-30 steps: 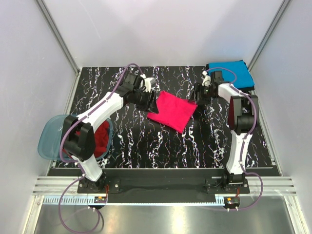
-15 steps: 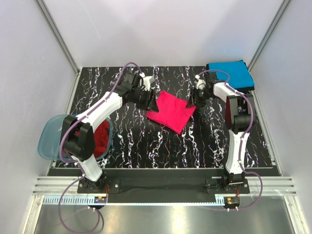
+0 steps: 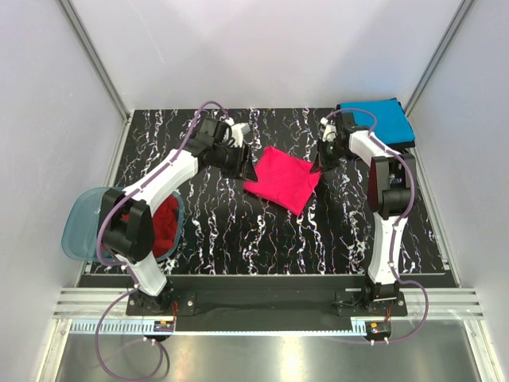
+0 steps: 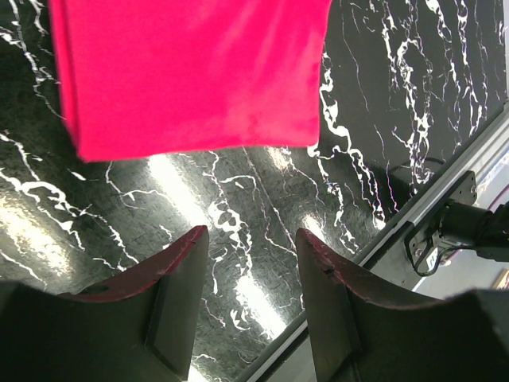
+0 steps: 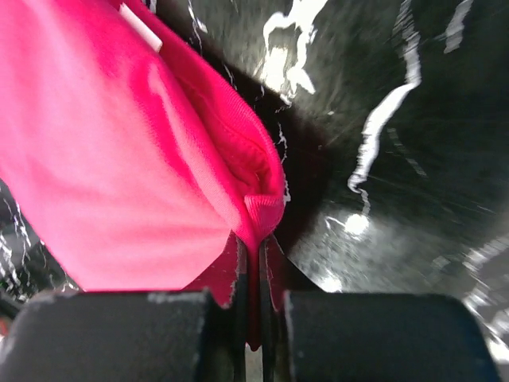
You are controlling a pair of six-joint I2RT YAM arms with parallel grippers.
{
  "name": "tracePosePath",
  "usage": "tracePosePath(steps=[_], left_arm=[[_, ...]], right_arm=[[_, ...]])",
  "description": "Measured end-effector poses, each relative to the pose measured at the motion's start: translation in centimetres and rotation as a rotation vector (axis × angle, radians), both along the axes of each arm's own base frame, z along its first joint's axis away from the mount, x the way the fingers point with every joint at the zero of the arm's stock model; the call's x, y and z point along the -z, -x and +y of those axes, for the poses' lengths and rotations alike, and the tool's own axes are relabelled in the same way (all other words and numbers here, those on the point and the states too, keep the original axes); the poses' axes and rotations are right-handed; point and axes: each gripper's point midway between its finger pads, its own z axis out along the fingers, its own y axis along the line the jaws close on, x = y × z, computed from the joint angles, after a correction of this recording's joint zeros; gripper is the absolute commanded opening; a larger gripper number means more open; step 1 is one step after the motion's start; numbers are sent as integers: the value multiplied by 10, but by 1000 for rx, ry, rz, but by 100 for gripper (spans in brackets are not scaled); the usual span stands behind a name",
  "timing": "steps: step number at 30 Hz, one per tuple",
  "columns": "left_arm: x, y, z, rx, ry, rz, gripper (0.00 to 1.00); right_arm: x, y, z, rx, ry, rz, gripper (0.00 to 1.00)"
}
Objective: Fold and stack the t-shirts
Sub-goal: Neatly place the folded tshirt to the corner
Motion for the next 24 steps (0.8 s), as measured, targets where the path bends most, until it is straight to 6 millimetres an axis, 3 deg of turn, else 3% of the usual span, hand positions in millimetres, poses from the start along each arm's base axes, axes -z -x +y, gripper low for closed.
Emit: tracePosePath(steps=[12, 24], left_arm=[[-5, 1, 3, -11, 20, 5, 53], [-8, 4, -3, 3, 67, 21, 53]], right_arm=[[-92, -36, -37, 34, 215, -274, 0], [-143, -49, -104, -16, 599, -435, 0]])
